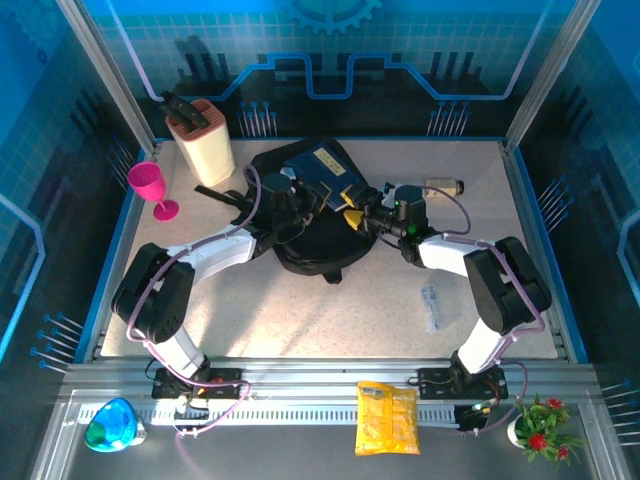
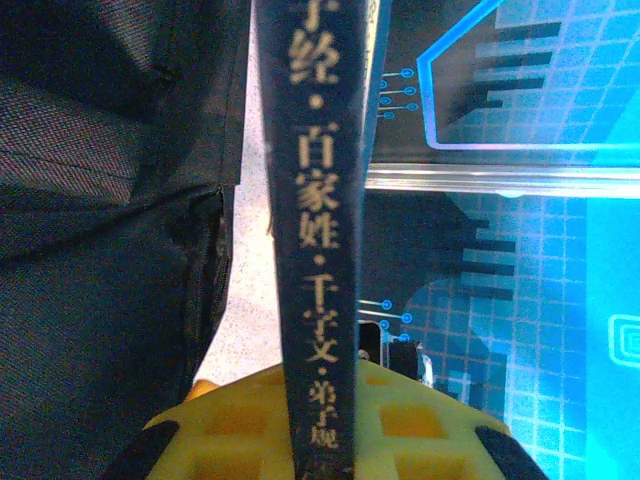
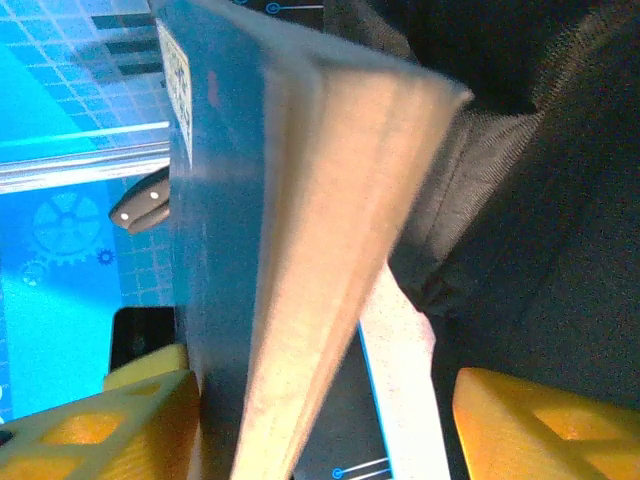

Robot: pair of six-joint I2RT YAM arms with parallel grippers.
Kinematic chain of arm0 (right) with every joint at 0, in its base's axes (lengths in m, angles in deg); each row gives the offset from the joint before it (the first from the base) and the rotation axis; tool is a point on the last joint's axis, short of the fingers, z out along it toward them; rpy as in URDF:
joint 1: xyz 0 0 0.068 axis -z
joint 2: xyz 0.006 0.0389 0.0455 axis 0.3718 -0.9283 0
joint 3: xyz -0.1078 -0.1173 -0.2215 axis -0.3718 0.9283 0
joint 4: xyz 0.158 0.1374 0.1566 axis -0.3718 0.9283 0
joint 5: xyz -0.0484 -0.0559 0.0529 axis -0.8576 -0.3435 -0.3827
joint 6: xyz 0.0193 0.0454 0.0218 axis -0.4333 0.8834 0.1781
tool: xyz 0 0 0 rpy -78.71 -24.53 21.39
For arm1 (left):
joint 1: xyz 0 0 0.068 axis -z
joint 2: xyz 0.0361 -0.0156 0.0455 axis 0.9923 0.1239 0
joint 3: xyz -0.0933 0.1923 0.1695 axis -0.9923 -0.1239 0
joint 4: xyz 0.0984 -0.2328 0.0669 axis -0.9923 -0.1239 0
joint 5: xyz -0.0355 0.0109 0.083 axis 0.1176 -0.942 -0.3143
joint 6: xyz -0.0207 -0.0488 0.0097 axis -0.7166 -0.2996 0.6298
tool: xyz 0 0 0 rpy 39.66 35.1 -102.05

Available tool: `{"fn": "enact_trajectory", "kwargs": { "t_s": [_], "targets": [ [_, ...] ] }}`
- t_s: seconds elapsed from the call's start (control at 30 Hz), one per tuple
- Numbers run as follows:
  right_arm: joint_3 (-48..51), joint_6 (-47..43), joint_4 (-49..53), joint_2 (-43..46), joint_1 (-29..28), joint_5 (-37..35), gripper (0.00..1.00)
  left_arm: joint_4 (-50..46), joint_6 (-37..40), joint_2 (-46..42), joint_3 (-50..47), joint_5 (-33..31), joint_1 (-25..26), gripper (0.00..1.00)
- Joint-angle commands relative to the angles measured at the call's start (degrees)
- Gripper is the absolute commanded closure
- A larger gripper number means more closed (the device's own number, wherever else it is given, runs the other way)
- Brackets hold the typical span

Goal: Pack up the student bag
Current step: Pass the book, then pick up the book from the center of the table.

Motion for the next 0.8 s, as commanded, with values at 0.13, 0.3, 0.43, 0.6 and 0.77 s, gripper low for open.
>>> {"fn": "enact_trajectory", "kwargs": {
  "t_s": [0.13, 0.3, 0.43, 0.6, 0.77],
  "targets": [
    [-1.6, 0.7, -4.2, -1.4, 0.3, -1.1, 0.59, 2.2, -1.0, -1.1, 1.1, 1.4, -0.5, 0.87],
    [0.2, -2.7, -3.4, 0.9, 2.8, -0.9, 0.86, -5.3, 8.1, -1.9, 3.0, 1.8, -0.6, 0.66],
    [2.3, -8.1, -0.6, 5.1, 6.2, -0.9, 0.92, -17.6, 23.4, -3.3, 5.3, -2.0, 0.2, 0.47],
    [5.4, -16.1, 7.0, 12.4, 11.8, -0.6, 0.93, -28.8, 38.2, -3.5, 7.9, -5.2, 2.1, 0.35],
    [7.5, -23.6, 17.1, 19.7, 18.1, -0.7, 0.93, -34.1, 50.5, -2.0, 11.1, -4.1, 5.7, 0.33]
  ]
}}
